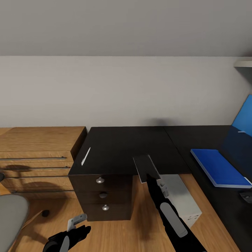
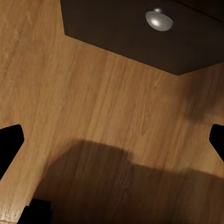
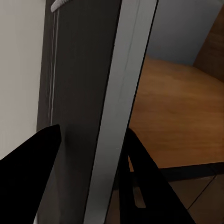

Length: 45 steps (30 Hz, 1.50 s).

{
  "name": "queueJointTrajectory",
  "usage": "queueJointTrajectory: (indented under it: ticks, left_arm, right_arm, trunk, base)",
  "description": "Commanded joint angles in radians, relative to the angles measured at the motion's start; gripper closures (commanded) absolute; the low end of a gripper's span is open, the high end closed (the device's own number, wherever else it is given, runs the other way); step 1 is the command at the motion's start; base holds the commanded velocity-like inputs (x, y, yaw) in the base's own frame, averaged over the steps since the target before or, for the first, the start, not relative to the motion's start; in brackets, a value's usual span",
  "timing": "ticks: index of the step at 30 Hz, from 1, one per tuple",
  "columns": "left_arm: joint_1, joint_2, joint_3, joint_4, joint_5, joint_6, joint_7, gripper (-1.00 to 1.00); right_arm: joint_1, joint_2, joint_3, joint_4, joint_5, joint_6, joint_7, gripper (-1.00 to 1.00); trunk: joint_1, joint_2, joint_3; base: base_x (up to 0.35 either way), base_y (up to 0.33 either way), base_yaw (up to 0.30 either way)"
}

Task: In the bedroom, organize the workspace by keeping the computer under the desk, ensuring the monitor is on the desk, placing the keyboard on the desk next to the monitor, placing the mouse on the desk next to the keyboard, moving the folder from the swivel chair onto the desk next to the mouse, stacking the notebook on top of the folder with the pen on top of the notebook, and positioning the swivel chair next to the desk.

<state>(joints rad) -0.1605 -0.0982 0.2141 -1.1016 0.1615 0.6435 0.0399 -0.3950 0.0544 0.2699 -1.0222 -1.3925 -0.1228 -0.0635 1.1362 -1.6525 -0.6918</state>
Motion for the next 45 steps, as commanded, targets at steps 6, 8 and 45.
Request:
queueJointTrajectory:
  ticks: [6, 8, 45]
  left_arm:
    - [-0.001, -0.001, 0.002, -0.001, 0.01, 0.005, 0.004, -1.0]
    - [-0.001, -0.001, 0.001, -0.001, 0.01, 0.005, 0.004, -1.0]
    - [0.0, -0.002, 0.001, 0.285, -0.001, -0.166, 0.006, -1.0]
  right_arm:
    - [-0.001, -0.001, 0.003, -0.002, -0.011, -0.008, -0.004, 1.0]
    - [-0.001, -0.001, 0.003, -0.002, -0.01, -0.008, -0.004, 1.0]
    - [0.004, -0.142, -0.009, -0.245, -0.015, -0.008, -0.021, 1.0]
  trunk:
    - [0.0, 0.0, -0.001]
    - [-0.008, 0.014, 0.005]
    - [-0.15, 0.273, 0.121]
  base:
    - [0.0, 0.0, 0.0]
    - [0.0, 0.0, 0.0]
    - [0.0, 0.0, 0.0]
